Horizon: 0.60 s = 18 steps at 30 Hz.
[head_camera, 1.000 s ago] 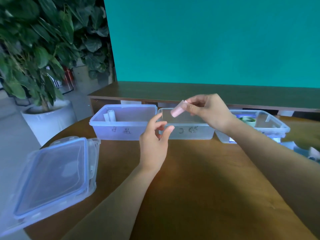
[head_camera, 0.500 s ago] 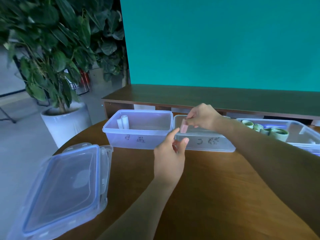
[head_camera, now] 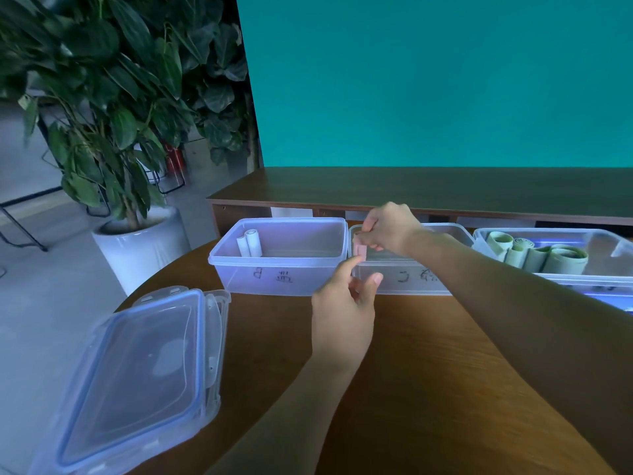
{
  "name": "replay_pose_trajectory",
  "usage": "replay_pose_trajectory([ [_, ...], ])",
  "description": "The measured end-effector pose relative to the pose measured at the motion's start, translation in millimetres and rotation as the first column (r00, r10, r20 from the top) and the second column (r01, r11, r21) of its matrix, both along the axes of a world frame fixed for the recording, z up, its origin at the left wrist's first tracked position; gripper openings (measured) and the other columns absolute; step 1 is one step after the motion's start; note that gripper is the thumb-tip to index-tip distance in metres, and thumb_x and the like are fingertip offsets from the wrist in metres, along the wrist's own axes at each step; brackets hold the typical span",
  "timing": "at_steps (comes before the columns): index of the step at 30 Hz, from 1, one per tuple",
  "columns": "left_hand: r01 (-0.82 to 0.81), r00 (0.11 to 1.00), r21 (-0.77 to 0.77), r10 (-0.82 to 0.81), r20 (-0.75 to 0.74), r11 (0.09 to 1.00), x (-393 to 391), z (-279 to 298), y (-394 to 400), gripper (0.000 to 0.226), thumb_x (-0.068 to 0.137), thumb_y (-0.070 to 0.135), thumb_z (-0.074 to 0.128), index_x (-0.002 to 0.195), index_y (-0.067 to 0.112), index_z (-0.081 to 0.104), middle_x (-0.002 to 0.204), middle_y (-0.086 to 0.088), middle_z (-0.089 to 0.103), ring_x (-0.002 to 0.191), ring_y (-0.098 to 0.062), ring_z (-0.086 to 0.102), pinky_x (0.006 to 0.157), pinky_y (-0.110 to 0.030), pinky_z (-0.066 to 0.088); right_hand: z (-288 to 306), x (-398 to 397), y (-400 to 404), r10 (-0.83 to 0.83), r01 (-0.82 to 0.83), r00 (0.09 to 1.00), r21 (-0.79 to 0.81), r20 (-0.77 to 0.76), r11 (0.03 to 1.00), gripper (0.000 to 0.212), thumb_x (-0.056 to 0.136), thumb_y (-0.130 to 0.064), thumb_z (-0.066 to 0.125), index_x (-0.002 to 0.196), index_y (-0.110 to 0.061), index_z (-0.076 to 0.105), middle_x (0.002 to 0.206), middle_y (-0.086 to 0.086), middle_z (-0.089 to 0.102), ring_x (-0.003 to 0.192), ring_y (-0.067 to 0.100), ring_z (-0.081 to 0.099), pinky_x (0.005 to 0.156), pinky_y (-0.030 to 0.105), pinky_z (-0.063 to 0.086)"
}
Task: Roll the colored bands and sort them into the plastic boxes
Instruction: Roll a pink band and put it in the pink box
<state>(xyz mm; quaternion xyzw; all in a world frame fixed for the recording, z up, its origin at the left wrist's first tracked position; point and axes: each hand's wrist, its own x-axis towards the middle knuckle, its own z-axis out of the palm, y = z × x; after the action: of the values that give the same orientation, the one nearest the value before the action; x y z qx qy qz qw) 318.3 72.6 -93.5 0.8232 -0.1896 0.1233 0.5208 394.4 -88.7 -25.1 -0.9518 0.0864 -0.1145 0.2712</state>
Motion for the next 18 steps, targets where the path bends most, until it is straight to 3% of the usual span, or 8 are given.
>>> replay_pose_trajectory([
  [3,0.000,1.000,-0.001,0.000,-0.001,1.000,-0.5,-0.1,-0.2,0.044,0.095,0.046,0.061,0.137,0.033,0.057,0.099,0.020,0.062,0.083,0.009,0.057,0.063,0.005,0.035,-2.0,0.7,1.0,0.003,-0.003,1.000,0.024,0.019,1.000,0.013,0.088,-0.023,0.078,0.082,-0.017,0.069,0.080,0.004,0.069,0.080,0.023,0.069,0.086,0.036,0.059],
  [6,0.001,1.000,-0.009,-0.001,0.004,1.000,-0.7,-0.4,-0.1,0.044,0.095,0.046,0.061,0.137,0.034,0.057,0.100,0.019,0.063,0.083,0.008,0.057,0.065,0.005,0.035,-2.5,-2.6,0.9,0.005,-0.007,1.000,0.058,0.030,0.998,0.010,0.089,-0.016,0.077,0.084,-0.018,0.068,0.088,0.005,0.072,0.072,0.017,0.067,0.083,0.032,0.059],
  [9,0.005,1.000,-0.009,-0.004,0.006,1.000,-0.4,-0.5,0.1,0.044,0.095,0.046,0.062,0.137,0.034,0.056,0.101,0.020,0.062,0.083,0.009,0.056,0.067,0.004,0.034,-1.8,-5.8,-1.1,0.001,-0.002,1.000,0.040,0.019,0.999,0.011,0.089,-0.011,0.075,0.090,-0.020,0.069,0.096,0.005,0.072,0.083,0.018,0.068,0.083,0.028,0.058],
  [12,0.004,1.000,-0.010,-0.004,0.008,1.000,-0.2,-1.0,0.3,0.044,0.095,0.046,0.062,0.136,0.035,0.057,0.102,0.022,0.061,0.084,0.011,0.057,0.066,0.005,0.036,-1.9,-6.2,-3.9,-0.022,0.023,1.000,0.050,-0.007,0.999,0.013,0.088,-0.009,0.075,0.094,-0.019,0.070,0.096,0.004,0.073,0.087,0.017,0.071,0.076,0.022,0.054],
  [16,-0.005,1.000,-0.003,0.005,0.024,1.000,-0.3,-0.8,0.5,0.045,0.095,0.045,0.063,0.137,0.033,0.057,0.111,0.016,0.067,0.092,0.002,0.059,0.066,0.005,0.036,-4.1,-4.4,-5.1,-0.043,0.043,0.999,0.030,-0.025,0.999,0.015,0.087,-0.011,0.077,0.100,-0.016,0.072,0.094,0.004,0.074,0.082,0.015,0.071,0.066,0.018,0.051],
  [18,-0.004,1.000,-0.008,0.004,0.028,1.000,-0.3,-0.4,1.0,0.044,0.095,0.045,0.063,0.137,0.033,0.057,0.109,0.016,0.067,0.091,0.002,0.059,0.066,0.005,0.036,-4.3,-3.4,-5.3,-0.045,0.045,0.999,0.035,-0.022,0.998,0.015,0.087,-0.011,0.077,0.100,-0.016,0.072,0.093,0.004,0.074,0.081,0.014,0.071,0.069,0.020,0.052],
])
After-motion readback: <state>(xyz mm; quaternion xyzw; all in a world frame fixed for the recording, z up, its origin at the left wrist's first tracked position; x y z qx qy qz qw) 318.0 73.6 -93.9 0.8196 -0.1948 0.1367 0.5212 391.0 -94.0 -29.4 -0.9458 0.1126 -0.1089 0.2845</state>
